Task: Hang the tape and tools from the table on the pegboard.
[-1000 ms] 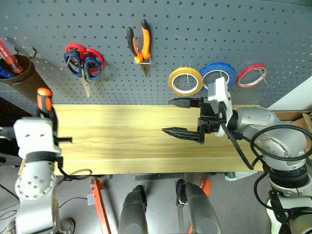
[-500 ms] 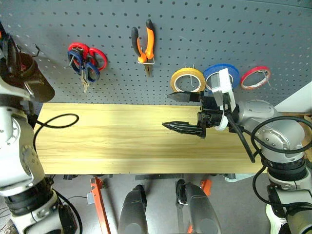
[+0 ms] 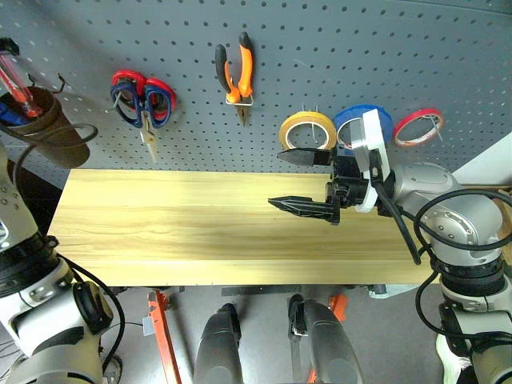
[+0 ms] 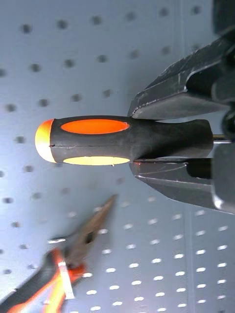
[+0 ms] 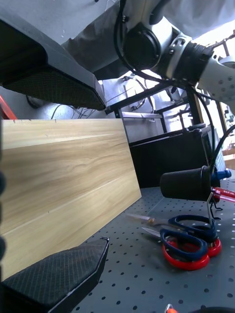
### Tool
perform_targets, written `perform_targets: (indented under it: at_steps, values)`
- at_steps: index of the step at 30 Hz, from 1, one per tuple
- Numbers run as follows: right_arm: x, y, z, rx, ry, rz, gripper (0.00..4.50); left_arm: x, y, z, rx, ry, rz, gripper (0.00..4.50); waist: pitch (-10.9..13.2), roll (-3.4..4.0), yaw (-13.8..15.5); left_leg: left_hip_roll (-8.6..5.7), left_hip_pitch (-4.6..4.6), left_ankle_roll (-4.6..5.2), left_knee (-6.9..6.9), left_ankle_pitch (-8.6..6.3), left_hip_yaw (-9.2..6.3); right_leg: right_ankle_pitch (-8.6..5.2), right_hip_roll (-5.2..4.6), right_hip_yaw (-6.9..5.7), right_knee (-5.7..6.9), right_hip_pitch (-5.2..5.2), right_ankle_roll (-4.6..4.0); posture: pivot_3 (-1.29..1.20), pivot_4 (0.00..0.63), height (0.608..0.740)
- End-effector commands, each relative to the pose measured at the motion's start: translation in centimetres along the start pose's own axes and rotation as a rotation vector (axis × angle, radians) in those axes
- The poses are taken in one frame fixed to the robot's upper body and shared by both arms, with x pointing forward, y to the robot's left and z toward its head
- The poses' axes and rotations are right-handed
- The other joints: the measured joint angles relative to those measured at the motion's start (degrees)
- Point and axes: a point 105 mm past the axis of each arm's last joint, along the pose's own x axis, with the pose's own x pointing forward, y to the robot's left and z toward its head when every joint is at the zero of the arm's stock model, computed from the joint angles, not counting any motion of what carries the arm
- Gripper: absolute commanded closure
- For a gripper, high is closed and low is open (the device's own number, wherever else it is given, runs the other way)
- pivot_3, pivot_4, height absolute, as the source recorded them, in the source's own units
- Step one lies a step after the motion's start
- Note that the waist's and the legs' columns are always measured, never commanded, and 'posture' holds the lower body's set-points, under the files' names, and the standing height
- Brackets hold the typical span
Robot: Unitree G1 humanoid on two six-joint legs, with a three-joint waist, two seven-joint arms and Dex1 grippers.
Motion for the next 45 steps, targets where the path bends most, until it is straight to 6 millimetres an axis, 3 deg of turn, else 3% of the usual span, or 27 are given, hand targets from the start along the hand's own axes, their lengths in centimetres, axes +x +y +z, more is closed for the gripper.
perform_targets:
  at_steps: [1, 6, 11, 19, 25, 30, 32, 35, 39, 43, 45]
  values:
    - [-0.2, 0.4, 1.3, -0.049, -0.032, 0.010, 0.00, -0.2, 1.6, 0.1, 0.058, -0.034, 0.030, 3.76, 0.00, 0.00, 0.00, 0.00, 0.00, -0.01, 0.01, 0.01, 0.00, 0.00, 0.00, 0.00, 0.02, 0.00, 0.00, -0.05, 0.282, 0.740]
    - [0.0, 0.4, 1.3, -0.049, -0.034, 0.014, 0.00, -0.1, 1.2, -2.4, 0.062, -0.013, 0.026, 3.76, 0.00, -0.01, 0.06, 0.03, -0.06, -0.03, 0.37, 0.02, -0.06, 0.02, 0.00, -0.02, 0.29, 0.00, -0.03, -0.05, 0.281, 0.740]
    - [0.1, 0.5, 1.5, -0.051, -0.036, 0.016, 0.00, -0.1, -0.5, -4.8, 0.028, 0.003, -0.006, 3.76, -0.02, -0.03, 0.05, 0.03, -0.09, 0.05, 0.84, -0.01, -0.10, 0.09, -0.06, 0.04, 0.70, 0.00, -0.02, -0.07, 0.284, 0.740]
    - [-0.2, 0.5, 1.4, -0.046, -0.029, -0.004, 0.00, -1.5, 1.3, -6.8, 0.032, 0.060, 0.096, 3.76, -0.03, -0.06, -0.35, 0.10, 0.02, 0.22, 0.83, 0.08, -0.13, 0.29, 0.01, 0.08, 0.80, -0.01, -0.15, -0.09, 0.292, 0.740]
    - [-0.3, 0.4, 1.4, -0.047, -0.026, -0.015, 0.00, -2.5, 2.5, -7.2, 0.029, 0.074, 0.167, 1.79, -0.03, -0.06, -0.23, 0.09, 0.02, 0.23, 0.82, 0.08, -0.11, 0.29, 0.01, 0.11, 0.79, -0.01, -0.15, -0.09, 0.295, 0.740]
    - [-0.4, 0.3, 1.4, -0.047, -0.025, -0.021, 0.00, -2.2, 1.5, -6.5, 0.001, 0.043, 0.153, 0.04, -0.04, -0.07, -0.14, 0.09, 0.02, 0.23, 0.83, 0.08, -0.11, 0.29, 0.00, 0.10, 0.80, -0.01, -0.15, -0.09, 0.294, 0.740]
    - [-0.4, 0.3, 1.4, -0.048, -0.026, -0.026, 0.00, -1.5, 0.4, -5.1, -0.023, -0.001, 0.129, 0.04, -0.05, -0.08, -0.13, 0.10, 0.01, 0.24, 0.83, 0.08, -0.11, 0.29, 0.00, 0.09, 0.80, -0.01, -0.15, -0.09, 0.293, 0.740]
    - [-0.6, 0.1, 1.4, -0.045, -0.032, -0.041, 0.00, -0.5, -3.7, -2.2, -0.065, -0.092, -0.023, 0.04, -0.10, -0.16, 0.23, 0.10, -0.05, 0.24, 0.84, 0.09, -0.17, 0.30, -0.01, 0.04, 0.79, -0.01, -0.15, -0.09, 0.289, 0.740]
    - [-1.1, -0.3, 1.8, -0.039, -0.067, -0.083, 0.00, -0.3, -8.3, -0.8, -0.227, -0.069, -0.216, 0.04, -0.17, -0.20, 0.09, 0.02, -0.04, 0.13, 0.87, 0.16, -0.11, 0.34, -0.06, 0.10, 0.76, 0.03, -0.09, -0.10, 0.285, 0.740]
    - [-2.5, -0.1, 1.8, -0.010, -0.090, -0.133, 0.00, -3.6, -15.2, 1.2, -0.416, 0.050, -0.633, 0.04, -0.16, -0.20, 0.02, 0.04, -0.05, 0.03, 0.87, 0.23, -0.13, 0.34, -0.04, 0.11, 0.76, 0.03, -0.09, -0.09, 0.278, 0.740]
    - [-3.2, 0.3, 1.3, -0.012, -0.077, -0.151, 0.00, -5.9, -16.6, 1.1, -0.444, 0.135, -0.778, 0.04, -0.17, -0.20, -0.22, 0.04, -0.03, 0.00, 0.85, 0.24, -0.12, 0.33, -0.03, 0.15, 0.75, 0.03, -0.08, -0.09, 0.275, 0.740]
